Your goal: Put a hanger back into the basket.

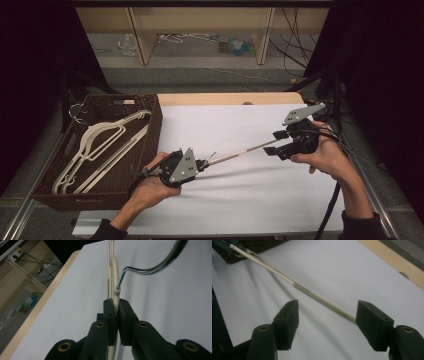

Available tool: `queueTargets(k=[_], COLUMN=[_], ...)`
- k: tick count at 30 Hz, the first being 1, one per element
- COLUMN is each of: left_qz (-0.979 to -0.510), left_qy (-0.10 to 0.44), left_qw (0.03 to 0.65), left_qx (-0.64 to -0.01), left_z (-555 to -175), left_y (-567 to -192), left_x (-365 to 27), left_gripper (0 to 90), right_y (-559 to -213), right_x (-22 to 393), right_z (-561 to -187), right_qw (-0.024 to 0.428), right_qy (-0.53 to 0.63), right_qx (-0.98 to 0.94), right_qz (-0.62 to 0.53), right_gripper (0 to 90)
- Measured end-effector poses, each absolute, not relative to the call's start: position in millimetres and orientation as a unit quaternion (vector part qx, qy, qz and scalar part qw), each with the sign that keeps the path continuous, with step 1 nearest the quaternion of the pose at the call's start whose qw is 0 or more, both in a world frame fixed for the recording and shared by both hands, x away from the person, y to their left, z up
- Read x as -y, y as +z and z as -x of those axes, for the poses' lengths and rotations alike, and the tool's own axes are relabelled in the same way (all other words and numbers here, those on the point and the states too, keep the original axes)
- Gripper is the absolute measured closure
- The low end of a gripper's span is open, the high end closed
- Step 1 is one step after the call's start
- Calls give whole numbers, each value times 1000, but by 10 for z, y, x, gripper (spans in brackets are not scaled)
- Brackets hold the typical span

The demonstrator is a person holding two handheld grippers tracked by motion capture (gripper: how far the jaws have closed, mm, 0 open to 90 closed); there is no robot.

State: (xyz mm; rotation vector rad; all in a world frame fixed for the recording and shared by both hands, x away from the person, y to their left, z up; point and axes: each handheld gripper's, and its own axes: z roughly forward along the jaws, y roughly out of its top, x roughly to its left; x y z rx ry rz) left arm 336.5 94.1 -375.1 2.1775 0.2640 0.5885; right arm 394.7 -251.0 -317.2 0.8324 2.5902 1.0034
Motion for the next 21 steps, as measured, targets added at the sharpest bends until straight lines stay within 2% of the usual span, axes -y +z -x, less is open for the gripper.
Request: queueTargets(k=[7, 13, 20, 21], left_qz=[-852, -816, -784, -771], left_qy=[201, 165, 139, 130], left_qw=[453, 500, 541, 557], left_qx=[-170, -239, -271, -280], left_z=[-3421, -3442, -3388, -3351], left_y=[-3616, -3466, -3253, -3159], left_x=[-1101, -1326, -1560, -1637], left_gripper=[857, 858, 857, 857], right_y=[-3214, -3413, -3649, -3688], right_x=[2532, 2560, 2562, 2553], right_z=[-3817, -3705, -3654, -3651], right_qw=[169, 172, 146, 154], right_qy=[368, 371, 357, 364], right_qx=[-859, -856, -866, -862], right_qz=[-313, -316, -318, -316], right_gripper=[298, 278, 278, 278])
